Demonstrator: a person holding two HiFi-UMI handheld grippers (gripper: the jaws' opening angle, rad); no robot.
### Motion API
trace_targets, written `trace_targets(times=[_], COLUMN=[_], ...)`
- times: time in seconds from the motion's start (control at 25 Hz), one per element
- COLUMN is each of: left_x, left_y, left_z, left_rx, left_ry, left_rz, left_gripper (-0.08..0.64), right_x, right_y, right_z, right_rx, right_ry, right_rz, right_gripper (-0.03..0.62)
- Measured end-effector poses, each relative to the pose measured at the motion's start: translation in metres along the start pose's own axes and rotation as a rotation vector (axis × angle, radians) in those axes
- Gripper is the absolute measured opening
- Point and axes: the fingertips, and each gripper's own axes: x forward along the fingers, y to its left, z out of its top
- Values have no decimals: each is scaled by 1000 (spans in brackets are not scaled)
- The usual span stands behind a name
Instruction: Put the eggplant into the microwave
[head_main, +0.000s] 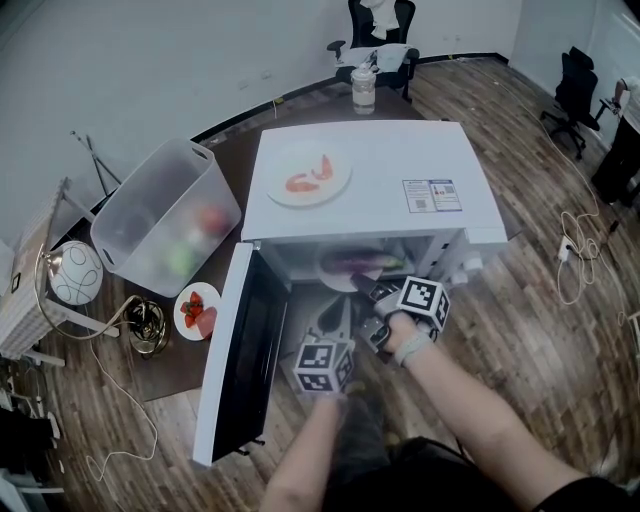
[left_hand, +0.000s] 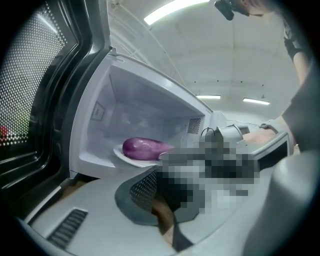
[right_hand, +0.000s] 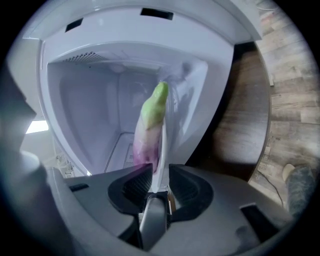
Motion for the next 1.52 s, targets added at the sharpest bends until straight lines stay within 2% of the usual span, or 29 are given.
trace_targets(times=[0.16,0.52,0.72,0.8,0.92,1.0,1.08,1.16,1.36,1.44,1.52], left_x=[-1,-6,-10,-11,-13,-15,-16,-15,-15,-14,-12], left_y=[-2,-3,-5,-6,-5,-4,-5,-5,-3,-1,0], left_z=[2,-5,-6,-7,-7,-7,-6,-5,-5,-5,-5], left_rx=[5,-7,-15,-17,-21,-24,-26,-27,-32,-36,-31], left_ry=[-1,4,2,2,-1,-2,-3,-6,-8,-11,-11], left_rz=[-6,4,13,15,21,25,27,27,31,34,35], left_gripper=[0,-1,-1,-2,-1,0,-1,-1,0,-2,-1], right_x=[-4,-21,-31,-36,-42,-44,-44,-43,-41,-39,-36], right_y=[3,-9,-13,-16,-18,-16,-12,-11,-9,-3,2], right_z=[-4,-13,-18,-18,-19,-22,-24,-25,-26,-28,-30], right_rx=[-40,-111,-103,-127,-195,-271,-389,-555,-1069,-1191,-1269], right_ry=[22,60,70,74,95,116,136,153,198,194,186], right_rz=[16,14,32,26,10,1,-15,-45,-168,-186,-193], right_gripper=[127,127,127,98,15,0,0,0,0,0,0])
